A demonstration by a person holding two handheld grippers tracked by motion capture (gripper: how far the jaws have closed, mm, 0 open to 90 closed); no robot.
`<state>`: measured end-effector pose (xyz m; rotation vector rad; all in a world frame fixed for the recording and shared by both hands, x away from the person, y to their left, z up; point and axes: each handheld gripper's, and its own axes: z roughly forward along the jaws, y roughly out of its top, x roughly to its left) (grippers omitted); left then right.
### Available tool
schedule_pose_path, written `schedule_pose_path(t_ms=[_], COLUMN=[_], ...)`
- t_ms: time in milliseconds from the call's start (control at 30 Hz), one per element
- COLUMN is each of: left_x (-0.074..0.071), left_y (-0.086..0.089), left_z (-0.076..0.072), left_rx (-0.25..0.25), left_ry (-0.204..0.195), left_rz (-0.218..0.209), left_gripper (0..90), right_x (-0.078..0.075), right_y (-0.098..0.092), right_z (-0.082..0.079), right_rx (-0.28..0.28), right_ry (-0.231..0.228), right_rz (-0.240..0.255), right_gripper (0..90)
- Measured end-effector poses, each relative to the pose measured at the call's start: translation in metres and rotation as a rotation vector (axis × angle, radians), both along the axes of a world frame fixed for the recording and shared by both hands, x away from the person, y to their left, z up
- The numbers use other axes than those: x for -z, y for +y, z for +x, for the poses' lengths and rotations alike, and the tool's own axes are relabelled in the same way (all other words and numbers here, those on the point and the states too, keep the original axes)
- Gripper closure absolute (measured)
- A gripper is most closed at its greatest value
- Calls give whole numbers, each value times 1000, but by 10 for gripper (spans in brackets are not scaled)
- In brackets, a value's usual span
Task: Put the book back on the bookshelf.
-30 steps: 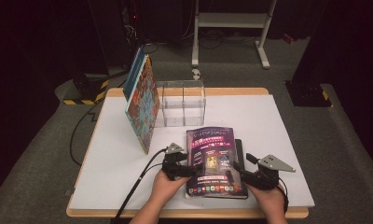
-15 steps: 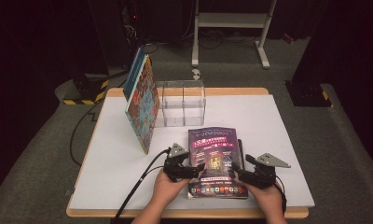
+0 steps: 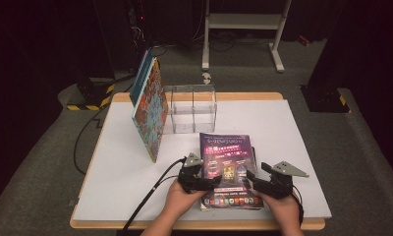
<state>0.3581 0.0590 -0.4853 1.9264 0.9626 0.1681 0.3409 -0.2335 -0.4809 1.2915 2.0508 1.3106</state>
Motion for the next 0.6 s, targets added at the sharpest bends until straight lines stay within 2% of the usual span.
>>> schedule_pose_path(t_ms=[67, 133, 233, 300, 333, 367, 400, 433, 533, 600], left_x=[-2, -2, -2, 2, 3, 4, 4, 3, 0, -1], left_y=[-3, 0, 7, 14, 17, 18, 14, 13, 15, 14], left_z=[-2, -4, -7, -8, -8, -9, -12, -12, -11, -11], left_rx=[-2, -9, -65, -100, -95, -90, -116, -111, -111, -102], left_ry=[-27, -37, -60, -45, -55, -66, -59, -78, -89, -97], left_rz=[26, 19, 15, -31, -15, -17, -49, -21, 1, 12], left_gripper=[182, 171, 165, 199, 234, 267, 292, 301, 375, 383], right_x=[0, 2, 6, 7, 7, 7, 6, 6, 3, 1], right_y=[-3, -3, -2, -2, -1, -1, 0, 0, 0, -1], right_z=[1, 2, 5, 7, 7, 7, 7, 6, 3, -1], right_rx=[4, 2, -15, -25, -32, -41, -46, -57, -39, -33], right_ry=[8, 19, 51, 77, 88, 99, 109, 120, 141, 142], right_rz=[12, 15, 25, 37, 44, 49, 53, 61, 55, 52], right_gripper=[275, 267, 260, 259, 265, 274, 290, 295, 350, 389])
